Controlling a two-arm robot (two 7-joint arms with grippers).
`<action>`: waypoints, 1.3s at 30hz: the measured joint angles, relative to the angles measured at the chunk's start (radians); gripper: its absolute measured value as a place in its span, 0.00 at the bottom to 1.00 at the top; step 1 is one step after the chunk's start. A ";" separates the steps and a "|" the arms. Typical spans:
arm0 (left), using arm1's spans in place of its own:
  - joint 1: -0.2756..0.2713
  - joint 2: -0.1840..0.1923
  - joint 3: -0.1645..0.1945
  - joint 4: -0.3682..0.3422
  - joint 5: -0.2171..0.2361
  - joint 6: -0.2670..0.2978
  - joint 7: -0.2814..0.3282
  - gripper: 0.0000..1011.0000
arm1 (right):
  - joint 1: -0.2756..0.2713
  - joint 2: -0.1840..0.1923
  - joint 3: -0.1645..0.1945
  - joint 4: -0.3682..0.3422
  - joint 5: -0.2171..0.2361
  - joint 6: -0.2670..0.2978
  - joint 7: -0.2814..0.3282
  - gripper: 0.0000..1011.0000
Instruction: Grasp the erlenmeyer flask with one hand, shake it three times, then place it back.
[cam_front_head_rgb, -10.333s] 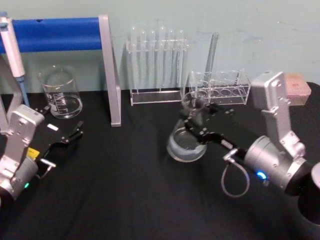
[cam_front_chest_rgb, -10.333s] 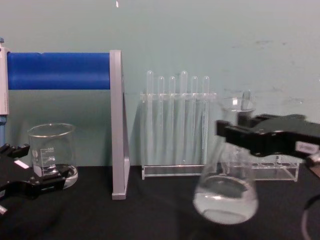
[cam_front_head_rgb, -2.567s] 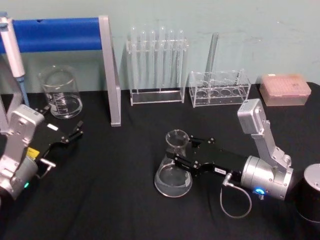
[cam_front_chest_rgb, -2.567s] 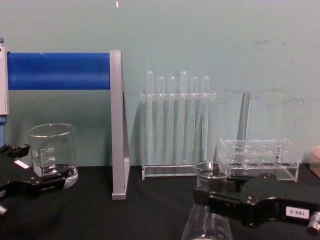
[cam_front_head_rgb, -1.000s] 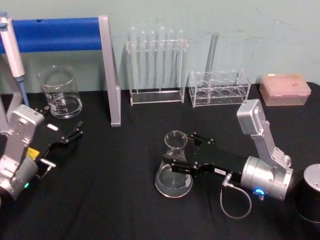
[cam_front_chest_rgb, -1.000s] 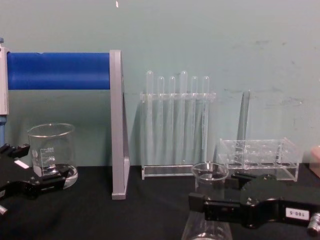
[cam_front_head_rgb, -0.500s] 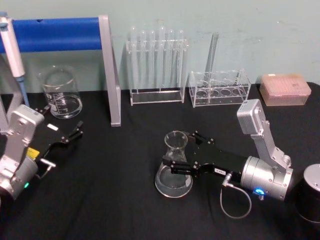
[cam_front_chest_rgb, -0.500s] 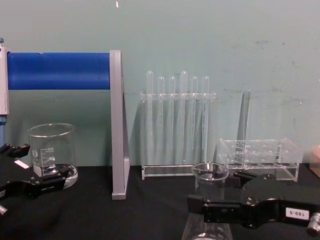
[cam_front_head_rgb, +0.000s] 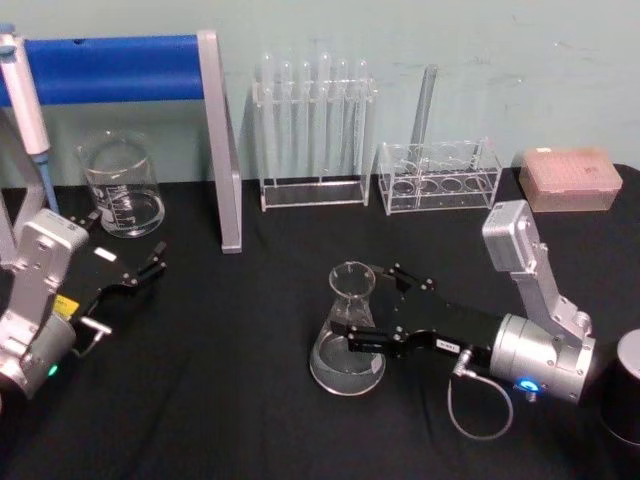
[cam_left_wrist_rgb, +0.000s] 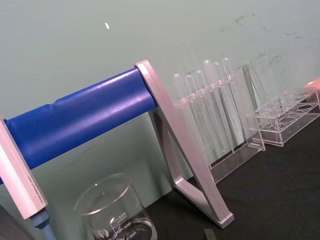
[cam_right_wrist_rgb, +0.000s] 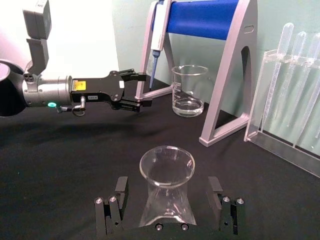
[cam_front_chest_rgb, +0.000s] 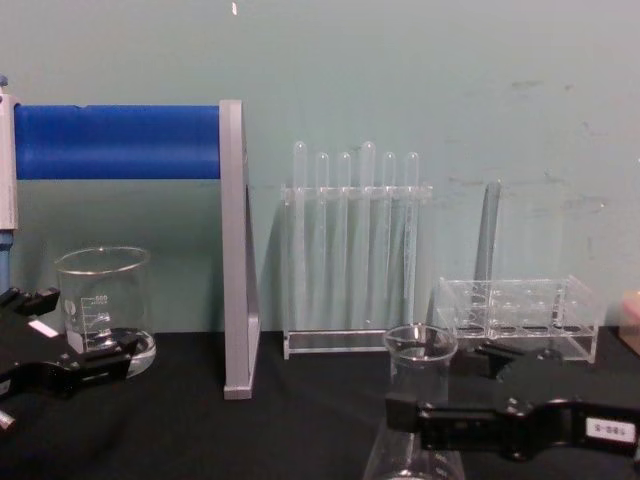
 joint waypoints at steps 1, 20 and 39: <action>0.000 0.000 0.000 0.000 0.000 0.000 0.000 0.99 | -0.005 0.009 0.003 -0.005 0.003 0.000 0.002 0.99; 0.000 0.000 0.000 0.000 0.000 0.000 0.000 0.99 | -0.156 0.094 0.153 -0.098 0.058 -0.011 -0.138 0.99; 0.000 0.000 0.000 0.000 0.000 0.000 0.000 0.99 | -0.111 -0.089 0.254 -0.004 -0.037 -0.018 -0.439 0.99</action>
